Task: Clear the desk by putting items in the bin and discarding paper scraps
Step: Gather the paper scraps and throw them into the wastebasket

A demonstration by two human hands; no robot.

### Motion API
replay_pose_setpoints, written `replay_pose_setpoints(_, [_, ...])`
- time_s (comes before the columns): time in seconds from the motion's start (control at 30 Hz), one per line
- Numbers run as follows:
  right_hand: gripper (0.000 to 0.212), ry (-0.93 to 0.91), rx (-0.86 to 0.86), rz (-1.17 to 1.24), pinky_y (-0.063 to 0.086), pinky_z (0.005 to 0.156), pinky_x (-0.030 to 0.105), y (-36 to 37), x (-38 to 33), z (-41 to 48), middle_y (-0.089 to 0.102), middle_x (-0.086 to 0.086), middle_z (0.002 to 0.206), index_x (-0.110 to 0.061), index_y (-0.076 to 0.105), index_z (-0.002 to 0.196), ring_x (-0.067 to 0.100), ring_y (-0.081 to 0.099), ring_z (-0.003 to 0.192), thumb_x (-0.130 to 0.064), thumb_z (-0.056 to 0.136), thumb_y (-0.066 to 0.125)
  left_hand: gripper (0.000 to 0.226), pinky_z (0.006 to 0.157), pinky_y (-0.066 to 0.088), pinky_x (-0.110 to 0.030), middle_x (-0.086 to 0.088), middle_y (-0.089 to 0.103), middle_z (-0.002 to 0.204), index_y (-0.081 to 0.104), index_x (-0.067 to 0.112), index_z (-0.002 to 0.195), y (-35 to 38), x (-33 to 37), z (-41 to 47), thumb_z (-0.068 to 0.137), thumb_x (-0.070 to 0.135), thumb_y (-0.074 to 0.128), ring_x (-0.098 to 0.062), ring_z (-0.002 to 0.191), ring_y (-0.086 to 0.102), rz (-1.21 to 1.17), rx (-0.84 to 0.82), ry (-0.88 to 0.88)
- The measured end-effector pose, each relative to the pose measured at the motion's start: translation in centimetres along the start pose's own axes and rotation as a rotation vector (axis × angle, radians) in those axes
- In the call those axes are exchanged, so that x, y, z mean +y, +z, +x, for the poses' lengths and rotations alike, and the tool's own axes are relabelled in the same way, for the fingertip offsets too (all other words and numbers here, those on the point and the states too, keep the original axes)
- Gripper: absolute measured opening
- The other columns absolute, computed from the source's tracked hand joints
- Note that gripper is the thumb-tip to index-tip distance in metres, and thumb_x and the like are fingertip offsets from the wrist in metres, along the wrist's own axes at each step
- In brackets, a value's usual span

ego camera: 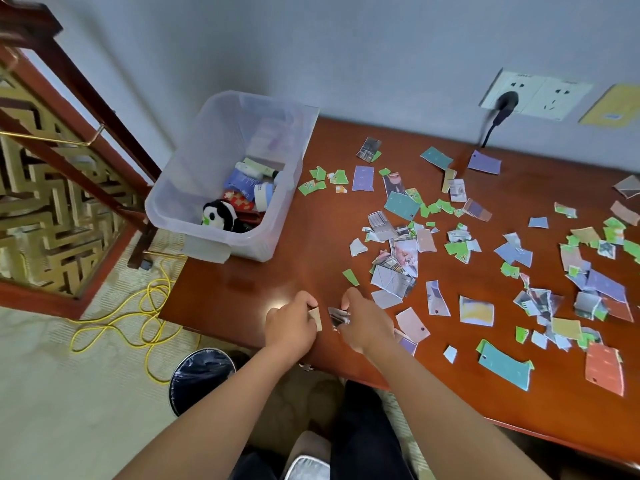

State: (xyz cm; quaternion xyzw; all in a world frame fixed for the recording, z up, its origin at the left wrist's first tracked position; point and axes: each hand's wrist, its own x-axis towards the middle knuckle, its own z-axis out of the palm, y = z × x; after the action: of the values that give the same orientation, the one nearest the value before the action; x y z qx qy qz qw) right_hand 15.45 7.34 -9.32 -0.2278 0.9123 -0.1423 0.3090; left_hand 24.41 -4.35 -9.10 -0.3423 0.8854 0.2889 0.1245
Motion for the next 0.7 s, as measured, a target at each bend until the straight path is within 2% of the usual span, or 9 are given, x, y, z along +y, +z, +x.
replay_pose_setpoints(0.1, [0.028,0.056,0.061,0.236,0.04,0.054,0.023,-0.7,1.0,0.0,0.061,-0.007,0.095,-0.032,0.048,0.105,0.013,0.058,0.075,-0.024,0.085,0.067,0.029,0.088,0.037,-0.027,0.01,0.063,0.11,0.055,0.034,0.114,-0.3,1.4,1.1,0.092,0.017,0.046,-0.019,0.101,0.058,-0.095,-0.026,-0.007])
replay_pose_setpoints(0.17, [0.016,0.122,0.143,0.355,0.043,0.054,0.025,-1.7,2.0,0.5,0.061,-0.007,0.089,-0.028,0.058,0.102,0.014,0.058,0.074,-0.03,0.087,0.065,0.027,0.083,0.041,-0.026,0.011,0.06,0.115,0.058,0.034,0.112,-0.4,2.7,2.0,0.093,0.019,0.048,-0.018,0.103,0.057,-0.185,-0.052,-0.005])
replay_pose_setpoints(0.27, [0.025,0.184,0.231,0.412,0.046,0.058,0.027,-3.3,3.7,1.6,0.066,-0.004,0.093,-0.027,0.065,0.111,0.019,0.063,0.084,-0.036,0.088,0.062,0.023,0.085,0.045,-0.028,0.009,0.061,0.116,0.058,0.029,0.111,-0.5,4.8,3.3,0.093,0.017,0.05,-0.016,0.101,0.057,-0.271,-0.074,0.034])
replay_pose_setpoints(0.4, [0.033,0.192,0.28,0.241,0.052,0.083,0.035,-4.7,5.9,3.0,0.059,-0.001,0.124,-0.024,0.069,0.116,0.021,0.055,0.113,-0.037,0.086,0.066,0.021,0.086,0.045,-0.028,0.009,0.061,0.115,0.057,0.03,0.106,-0.2,7.0,5.0,0.093,0.015,0.05,-0.015,0.103,0.056,-0.278,-0.087,0.084])
replay_pose_setpoints(0.53, [0.027,0.167,0.257,0.042,0.045,0.093,0.035,-5.4,6.7,3.9,0.044,-0.005,0.142,-0.025,0.07,0.112,0.018,0.036,0.132,-0.032,0.086,0.068,0.023,0.09,0.047,-0.031,0.006,0.061,0.119,0.057,0.026,0.115,0.4,8.4,6.4,0.095,0.016,0.051,-0.018,0.107,0.056,-0.232,-0.111,0.089])
replay_pose_setpoints(0.6, [0.026,0.153,0.254,-0.023,0.046,0.092,0.033,-5.6,6.6,4.3,0.046,-0.004,0.139,-0.026,0.071,0.11,0.019,0.039,0.129,-0.027,0.084,0.07,0.025,0.091,0.046,-0.029,0.005,0.061,0.122,0.056,0.024,0.118,0.7,8.8,7.0,0.095,0.017,0.051,-0.018,0.11,0.056,-0.213,-0.115,0.08])
replay_pose_setpoints(0.7, [0.025,0.14,0.23,-0.103,0.049,0.085,0.03,-5.9,6.4,4.7,0.05,-0.001,0.122,-0.025,0.07,0.106,0.02,0.045,0.114,-0.026,0.082,0.074,0.027,0.088,0.043,-0.027,0.005,0.061,0.124,0.056,0.022,0.121,1.0,9.3,7.6,0.095,0.016,0.05,-0.018,0.111,0.056,-0.2,-0.124,0.077])
